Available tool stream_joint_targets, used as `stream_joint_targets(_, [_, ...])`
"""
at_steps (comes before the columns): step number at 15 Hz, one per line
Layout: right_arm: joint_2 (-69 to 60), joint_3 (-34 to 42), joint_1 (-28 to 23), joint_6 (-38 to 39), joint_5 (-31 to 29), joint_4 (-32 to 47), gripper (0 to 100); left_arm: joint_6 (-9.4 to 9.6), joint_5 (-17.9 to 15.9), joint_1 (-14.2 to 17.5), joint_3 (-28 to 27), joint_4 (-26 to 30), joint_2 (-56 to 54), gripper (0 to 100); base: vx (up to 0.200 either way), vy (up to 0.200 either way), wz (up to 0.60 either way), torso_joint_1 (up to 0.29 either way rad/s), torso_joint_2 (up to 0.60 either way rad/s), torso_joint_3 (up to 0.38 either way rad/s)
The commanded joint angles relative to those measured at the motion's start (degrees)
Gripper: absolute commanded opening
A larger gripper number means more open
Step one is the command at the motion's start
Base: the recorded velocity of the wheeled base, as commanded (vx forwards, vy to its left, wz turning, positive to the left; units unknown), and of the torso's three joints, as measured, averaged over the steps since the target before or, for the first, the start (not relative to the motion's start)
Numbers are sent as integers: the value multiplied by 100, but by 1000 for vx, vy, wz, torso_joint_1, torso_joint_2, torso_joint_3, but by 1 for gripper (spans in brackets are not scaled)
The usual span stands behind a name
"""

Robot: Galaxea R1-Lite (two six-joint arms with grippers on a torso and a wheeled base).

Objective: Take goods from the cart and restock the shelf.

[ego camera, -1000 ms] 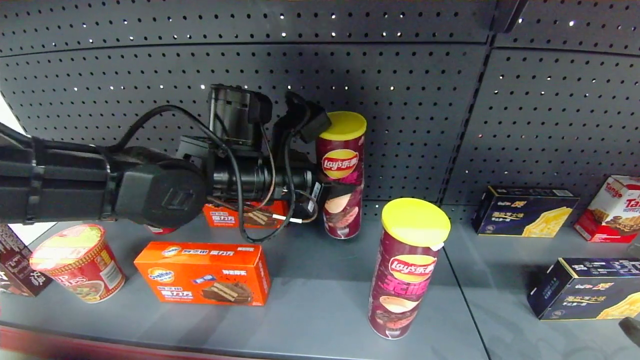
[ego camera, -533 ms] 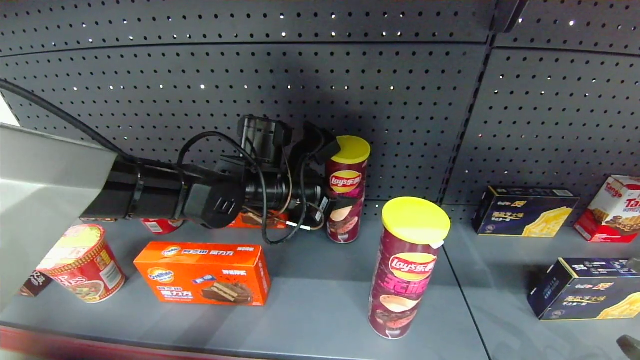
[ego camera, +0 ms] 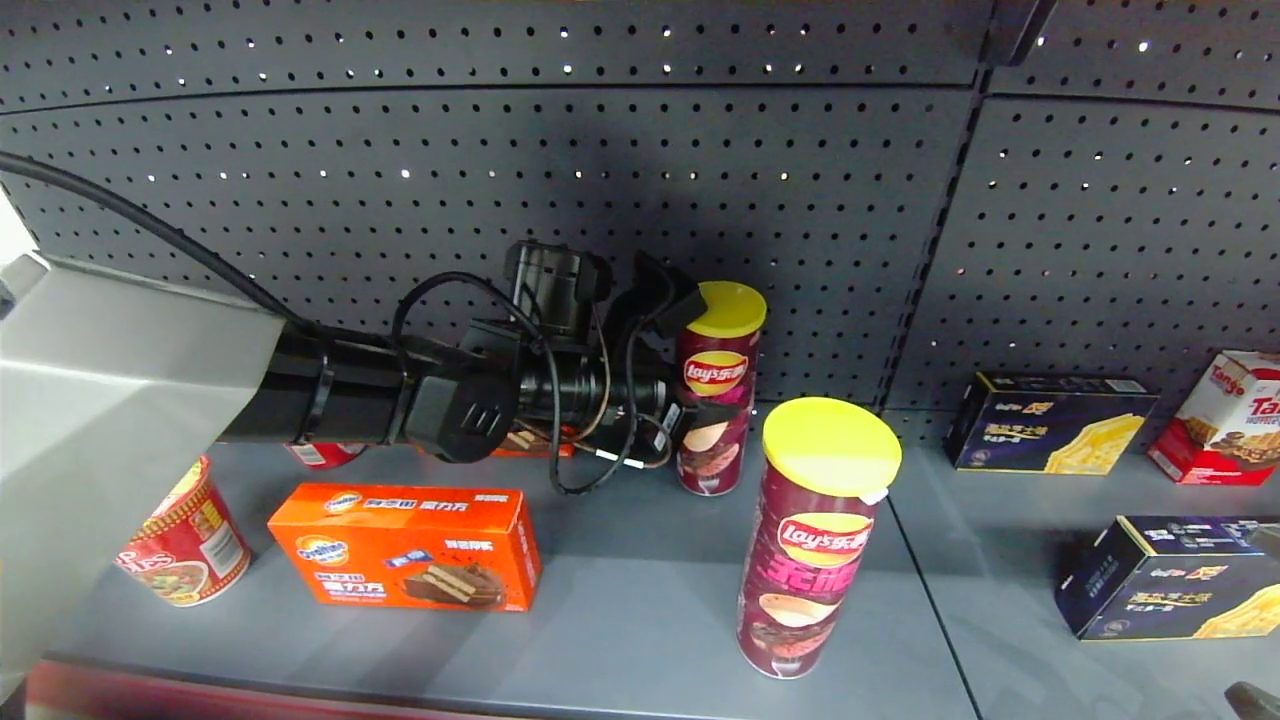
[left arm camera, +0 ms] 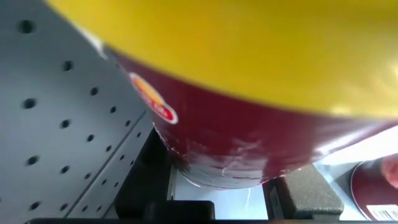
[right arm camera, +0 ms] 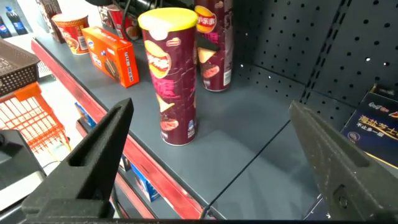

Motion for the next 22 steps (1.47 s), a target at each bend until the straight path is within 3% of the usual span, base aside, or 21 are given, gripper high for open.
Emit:
stream_joint_targets(1, [5, -1, 3, -2, 2, -3, 100, -1, 4, -42, -60, -4, 48, 0, 0, 0, 0, 0, 0, 0])
stream_joint_targets(10, [-118, 78, -103, -2, 11, 6, 100, -10, -5, -113, -175, -4, 136, 0, 0, 0, 0, 0, 0, 0])
stream_joint_targets(13, [-118, 78, -112, -2, 11, 6, 100, -186, -5, -227, -289, -4, 180, 0, 0, 0, 0, 0, 0, 0])
stream_joint_targets(21, [-118, 87, -112, -2, 11, 6, 100, -177, -5, -262, -254, -4, 250, 0, 0, 0, 0, 0, 0, 0])
stream_joint_targets(22, [-127, 87, -112, -2, 11, 6, 100, -177, -5, -262, -245, -4, 250, 100, 0, 0, 0, 0, 0, 0])
